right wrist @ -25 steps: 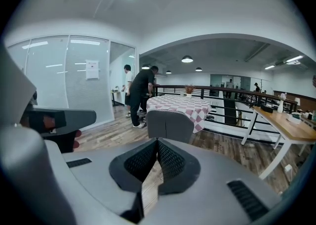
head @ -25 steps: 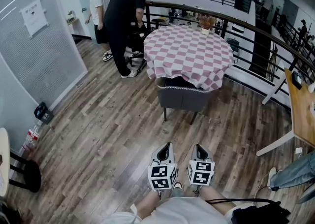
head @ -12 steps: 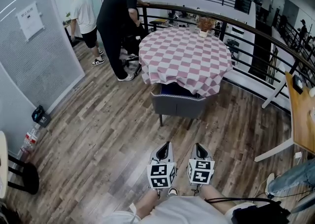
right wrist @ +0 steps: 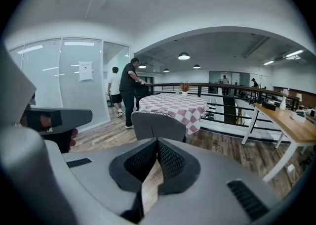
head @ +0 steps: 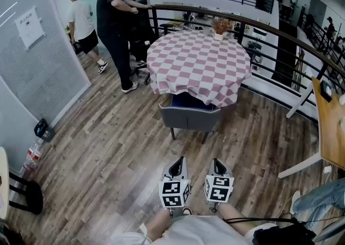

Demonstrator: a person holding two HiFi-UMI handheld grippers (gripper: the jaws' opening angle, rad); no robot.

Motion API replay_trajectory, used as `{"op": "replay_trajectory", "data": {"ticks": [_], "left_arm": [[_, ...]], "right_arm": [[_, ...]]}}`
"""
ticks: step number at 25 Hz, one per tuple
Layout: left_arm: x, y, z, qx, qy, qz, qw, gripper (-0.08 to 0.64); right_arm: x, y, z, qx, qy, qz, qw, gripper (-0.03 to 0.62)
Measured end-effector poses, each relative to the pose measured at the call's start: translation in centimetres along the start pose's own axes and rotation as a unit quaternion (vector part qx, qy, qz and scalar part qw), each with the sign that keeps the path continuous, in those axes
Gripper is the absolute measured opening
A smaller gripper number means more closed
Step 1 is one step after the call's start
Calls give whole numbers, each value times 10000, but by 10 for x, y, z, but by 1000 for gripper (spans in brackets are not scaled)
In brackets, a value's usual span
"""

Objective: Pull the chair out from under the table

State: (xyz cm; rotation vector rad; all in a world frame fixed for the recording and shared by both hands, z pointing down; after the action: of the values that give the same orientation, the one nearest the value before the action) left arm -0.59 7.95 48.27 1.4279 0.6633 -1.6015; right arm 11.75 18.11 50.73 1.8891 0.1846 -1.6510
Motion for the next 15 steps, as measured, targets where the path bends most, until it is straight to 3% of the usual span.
{"op": "replay_trajectory", "data": {"ticks": [9, 15], "left_arm": [[-6, 15, -1, -38, -22, 60, 10000, -2], [0, 37, 8, -80, 9, 24, 10000, -2]], "right_arm": [[-11, 10, -9, -59, 49, 194, 9998, 18], [-2, 29, -10, -62, 170, 53, 9998, 18]]}}
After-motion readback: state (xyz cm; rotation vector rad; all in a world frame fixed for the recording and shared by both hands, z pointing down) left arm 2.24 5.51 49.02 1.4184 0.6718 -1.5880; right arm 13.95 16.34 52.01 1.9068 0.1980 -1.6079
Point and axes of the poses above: the fingertips, and each gripper's own axes: y forward along the fingers, z to its left, x out of its top, the point moved 6 cm from there along -y, backward along the fingers, and after that the axes turned 8 degrees about -z, right-handed, at the moved point
